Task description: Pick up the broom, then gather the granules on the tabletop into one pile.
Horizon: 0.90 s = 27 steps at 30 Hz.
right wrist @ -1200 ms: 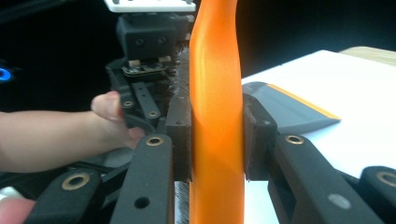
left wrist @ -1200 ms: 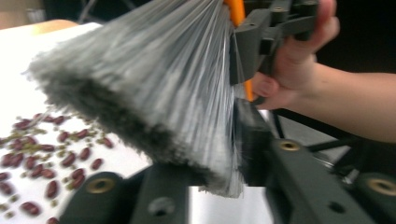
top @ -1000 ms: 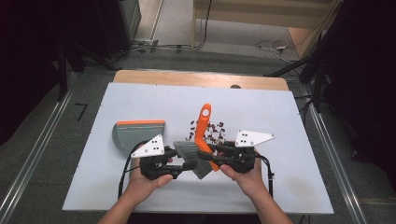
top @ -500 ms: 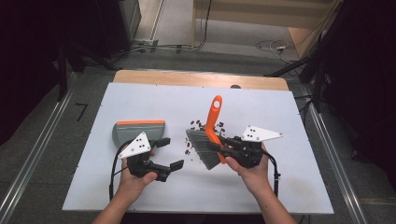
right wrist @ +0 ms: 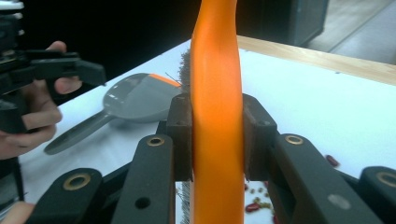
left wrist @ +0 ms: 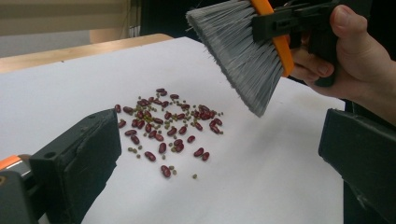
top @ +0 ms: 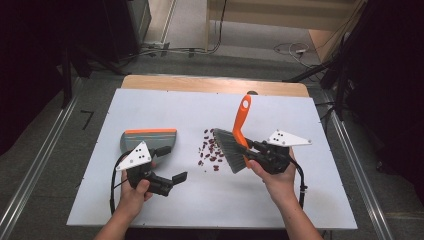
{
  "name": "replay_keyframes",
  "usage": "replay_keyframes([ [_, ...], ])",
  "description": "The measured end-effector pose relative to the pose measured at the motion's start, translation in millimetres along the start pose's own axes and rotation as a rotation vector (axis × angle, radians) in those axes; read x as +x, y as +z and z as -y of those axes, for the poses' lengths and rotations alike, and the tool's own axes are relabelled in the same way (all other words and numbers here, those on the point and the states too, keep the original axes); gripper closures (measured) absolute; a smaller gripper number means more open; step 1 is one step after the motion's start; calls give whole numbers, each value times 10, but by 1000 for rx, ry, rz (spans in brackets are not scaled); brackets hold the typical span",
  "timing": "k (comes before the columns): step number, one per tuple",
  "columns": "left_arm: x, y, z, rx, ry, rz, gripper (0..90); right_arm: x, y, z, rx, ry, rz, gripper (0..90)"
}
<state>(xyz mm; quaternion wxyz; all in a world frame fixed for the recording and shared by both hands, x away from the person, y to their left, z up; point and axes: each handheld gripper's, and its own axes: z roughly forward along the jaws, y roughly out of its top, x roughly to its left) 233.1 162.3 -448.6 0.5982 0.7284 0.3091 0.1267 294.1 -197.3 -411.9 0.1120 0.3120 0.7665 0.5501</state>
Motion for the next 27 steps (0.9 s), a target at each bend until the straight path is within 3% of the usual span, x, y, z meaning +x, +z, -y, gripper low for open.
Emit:
replay_keyframes([
  [6, 30, -78, 6, -5, 5, -26, 0, -123, -67, 1, 0, 43, 51, 683],
  [10, 33, -133, 18, -6, 16, -36, 0, -167, -62, -16, 21, 23, 97, 683],
  [12, 60, -195, 37, -5, 19, -46, 0, -220, -38, -39, 53, -5, 142, 683],
  [15, 85, -239, 52, -15, 5, -52, 0, -285, -28, -53, 56, 4, 158, 683],
  [19, 124, -306, 92, -16, 1, -79, 0, -473, -33, -84, 50, 61, 200, 684],
  [20, 132, -323, 100, -15, 2, -86, 0, -573, -28, -119, 66, 82, 222, 684],
  [21, 137, -343, 105, -13, 9, -93, 0, -573, -28, -119, 66, 82, 222, 684],
  [23, 149, -416, 106, -16, 26, -112, 0, -720, -5, -196, 103, 104, 214, 685],
  [25, 159, -437, 110, -21, 23, -116, 0, -748, 6, -221, 117, 101, 229, 685],
  [27, 180, -470, 117, -27, 16, -127, 0, -813, 68, -282, 152, 74, 273, 684],
])
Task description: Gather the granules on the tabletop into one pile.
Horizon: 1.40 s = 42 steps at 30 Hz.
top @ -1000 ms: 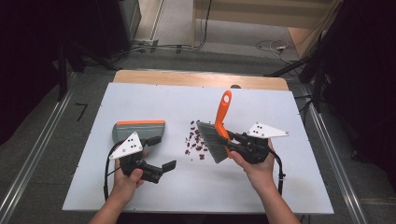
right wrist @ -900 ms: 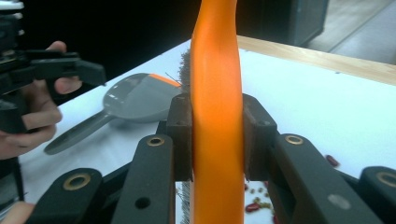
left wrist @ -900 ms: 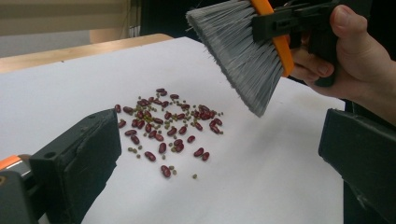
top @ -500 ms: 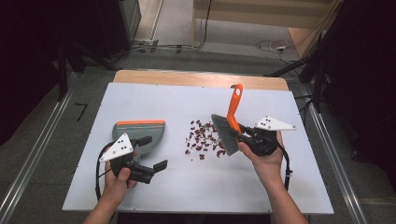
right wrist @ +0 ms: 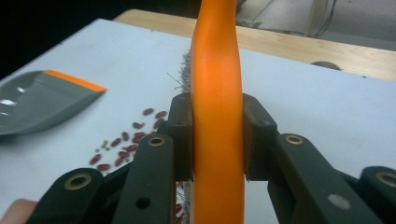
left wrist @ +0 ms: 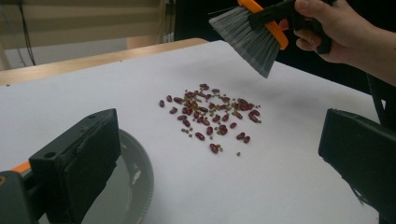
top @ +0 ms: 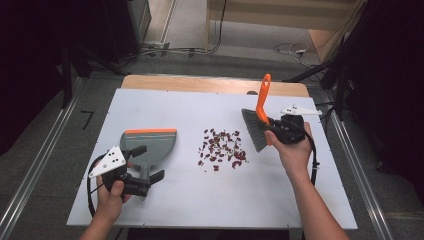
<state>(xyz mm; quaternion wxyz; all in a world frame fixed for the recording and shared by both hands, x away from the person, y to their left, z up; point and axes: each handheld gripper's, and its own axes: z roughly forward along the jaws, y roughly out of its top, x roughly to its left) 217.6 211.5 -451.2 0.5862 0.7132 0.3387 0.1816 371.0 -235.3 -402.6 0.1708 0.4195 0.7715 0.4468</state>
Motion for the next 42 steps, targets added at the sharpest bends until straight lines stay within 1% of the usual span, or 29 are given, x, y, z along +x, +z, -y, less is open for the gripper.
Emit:
replay_keyframes([
  [1, 10, -10, 2, -3, -3, -4, 0, 0, 0, 0, 0, 0, 0, 684],
  [4, 20, -15, 16, -4, -5, -14, 0, -24, 127, -78, 56, -42, 65, 685],
  [5, 18, -8, 22, 1, -3, -18, 0, -24, 127, -78, 56, -42, 65, 685],
  [6, 19, -2, 27, 8, 3, -22, 0, -25, 166, -97, 76, -54, 78, 684],
  [7, 18, 7, 32, 14, 8, -25, 0, -36, 245, -134, 108, -89, 105, 685],
  [8, 19, 12, 36, 15, 9, -23, 0, -36, 245, -134, 108, -89, 105, 685],
  [11, 31, 6, 34, 9, 2, -17, 0, -73, 357, -205, 152, -118, 128, 685],
  [12, 32, 3, 33, 7, 1, -18, 0, -89, 424, -244, 174, -136, 147, 685],
  [13, 33, 1, 32, 6, 1, -18, 0, -89, 424, -244, 174, -136, 147, 685],
  [15, 31, 3, 34, 8, 3, -16, 0, -97, 520, -284, 196, -149, 164, 685],
  [16, 27, 7, 35, 10, 3, -18, 0, -97, 520, -284, 196, -149, 164, 685],
  [20, 23, 16, 38, 17, 9, -19, 0, -47, 672, -319, 236, -185, 185, 685],
  [22, 28, 11, 38, 18, 11, -21, 0, 2, 761, -321, 261, -234, 205, 685],
  [24, 34, 2, 37, 12, 7, -20, 0, 50, 848, -317, 287, -259, 215, 685],
  [25, 37, -3, 35, 13, 7, -24, 0, 73, 887, -315, 299, -290, 223, 684],
  [26, 40, -8, 35, 11, 7, -25, 0, 136, 963, -301, 320, -326, 235, 685],
  [27, 41, -9, 36, 8, 4, -24, 0, 164, 1001, -290, 327, -343, 228, 685],
  [28, 41, -10, 38, 8, 3, -24, 0, 164, 1001, -290, 327, -343, 228, 685],
  [29, 39, -9, 39, 9, 3, -25, 0, 194, 1035, -277, 340, -356, 228, 685],
  [31, 35, -7, 42, 11, 2, -25, 0, 307, 1107, -252, 371, -364, 208, 686],
  [32, 33, -6, 44, 11, 1, -25, 0, 307, 1107, -252, 371, -364, 208, 686],
  [33, 31, -4, 45, 11, 1, -22, 0, 345, 1127, -249, 380, -367, 199, 686],
  [34, 29, -2, 45, 11, 1, -21, 0, 420, 1157, -244, 399, -380, 178, 688],
  [35, 27, 1, 45, 9, 1, -20, 0, 420, 1157, -244, 399, -380, 178, 688],
  [36, 25, 3, 44, 9, 1, -19, 0, 454, 1166, -242, 406, -380, 168, 689],
  [37, 23, 2, 43, 10, 1, -20, 0, 510, 1177, -227, 415, -392, 154, 692],
  [38, 21, 3, 42, 8, 1, -19, 0, 510, 1177, -227, 415, -392, 154, 692],
  [40, 18, 3, 39, 9, 2, -20, 0, 565, 1163, -201, 434, -417, 133, 692],
  [42, 17, 3, 37, 9, 2, -20, 0, 574, 1153, -192, 437, -421, 126, 692],
])
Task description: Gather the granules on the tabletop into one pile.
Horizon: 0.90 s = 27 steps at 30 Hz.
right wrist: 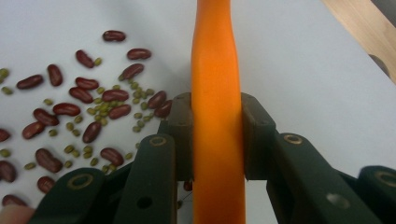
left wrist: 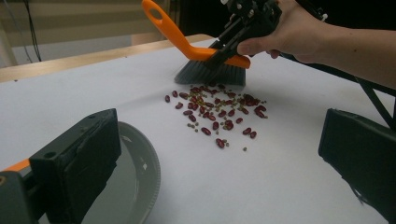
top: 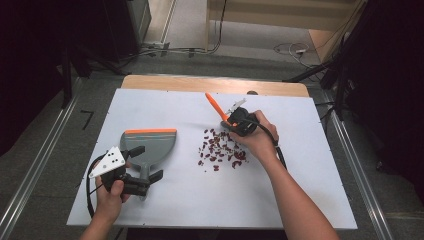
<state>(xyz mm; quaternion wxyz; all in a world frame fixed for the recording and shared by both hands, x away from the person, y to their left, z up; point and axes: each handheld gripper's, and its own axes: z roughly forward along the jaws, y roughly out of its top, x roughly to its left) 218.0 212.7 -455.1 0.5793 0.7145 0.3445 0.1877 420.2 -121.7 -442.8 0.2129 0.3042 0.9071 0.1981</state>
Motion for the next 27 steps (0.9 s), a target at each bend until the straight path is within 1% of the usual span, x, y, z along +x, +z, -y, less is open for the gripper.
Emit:
replay_keyframes([
  [2, -2, 4, 1, 0, -1, -1, 0, 6, -17, 22, -8, -11, -7, 692],
  [3, -2, 6, 2, 2, 0, 0, 0, 23, -40, 45, -11, -14, -25, 692],
  [4, 0, 6, 4, 4, 1, -1, 0, 23, -40, 45, -11, -14, -25, 692],
  [5, 5, 7, 7, 7, 3, -3, 0, 48, -61, 66, -14, -24, -36, 691],
  [6, 10, 9, 11, 4, -1, -3, 0, 48, -61, 66, -14, -24, -36, 691],
  [7, 17, 7, 12, 6, -2, -5, 0, 78, -78, 80, -15, -49, -39, 692],
  [9, 27, 4, 15, 2, -7, -7, 0, 90, -87, 87, -16, -56, -39, 692],
  [14, 31, -1, 14, 1, -10, -12, 0, 149, -129, 102, -17, -85, -61, 691],
  [16, 29, 0, 14, 0, -9, -13, 0, 155, -141, 107, -19, -99, -58, 691],
  [18, 30, -4, 13, 0, -9, -15, 0, 131, -159, 111, -24, -90, -55, 691],
  [19, 30, -6, 13, -1, -10, -15, 0, 103, -167, 113, -31, -82, -65, 691],
  [20, 32, -8, 13, -2, -11, -16, 0, 54, -190, 114, -45, -57, -74, 691],
  [21, 33, -10, 13, -2, -11, -17, 0, 54, -190, 114, -45, -57, -74, 691],
  [22, 35, -10, 14, -2, -11, -18, 0, 6, -215, 90, -60, -51, -66, 691],
  [23, 37, -9, 14, -1, -11, -18, 0, 6, -215, 90, -60, -51, -66, 691],
  [25, 36, -6, 14, 0, -11, -18, 0, -30, -230, 34, -75, -63, -56, 691],
  [26, 35, -5, 13, 0, -11, -18, 0, -54, -224, -45, -86, -70, -48, 690],
  [27, 33, -4, 12, 0, -10, -18, 0, -69, -210, -83, -96, -91, -38, 690],
])
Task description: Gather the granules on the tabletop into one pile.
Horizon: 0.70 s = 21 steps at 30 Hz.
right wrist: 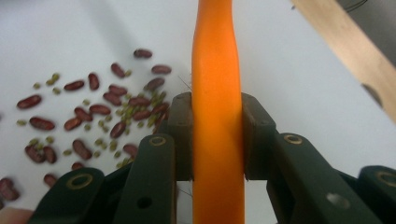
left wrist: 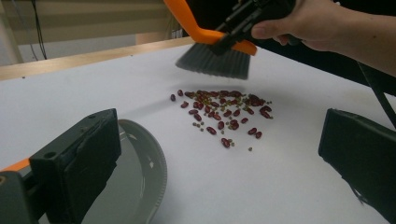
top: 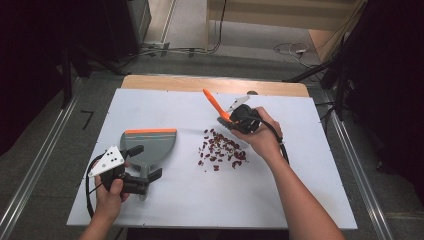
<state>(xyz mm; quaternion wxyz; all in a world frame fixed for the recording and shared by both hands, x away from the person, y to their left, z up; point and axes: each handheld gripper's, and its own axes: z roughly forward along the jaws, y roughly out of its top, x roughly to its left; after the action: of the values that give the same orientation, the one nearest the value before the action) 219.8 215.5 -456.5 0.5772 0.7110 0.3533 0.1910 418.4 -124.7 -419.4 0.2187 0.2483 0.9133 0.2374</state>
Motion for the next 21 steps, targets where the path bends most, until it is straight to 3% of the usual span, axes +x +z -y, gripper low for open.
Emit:
replay_keyframes([
  [6, 8, -15, -3, -5, -3, 1, 0, -36, 188, -176, -4, -74, 11, 690],
  [10, 13, -28, 2, -6, -4, -1, 0, 61, 404, -283, 29, -135, -12, 690],
  [13, 15, -35, 7, -7, -4, -1, 0, 136, 437, -300, 21, -147, -34, 691],
  [15, 24, -42, 10, -8, -4, -3, 0, 251, 434, -313, 43, -218, -39, 691],
  [17, 27, -44, 9, -8, -4, -4, 0, 299, 417, -294, 45, -254, -54, 690],
  [21, 4, -36, 2, -5, -1, -4, 0, 332, 378, -243, 30, -262, -88, 689],
])
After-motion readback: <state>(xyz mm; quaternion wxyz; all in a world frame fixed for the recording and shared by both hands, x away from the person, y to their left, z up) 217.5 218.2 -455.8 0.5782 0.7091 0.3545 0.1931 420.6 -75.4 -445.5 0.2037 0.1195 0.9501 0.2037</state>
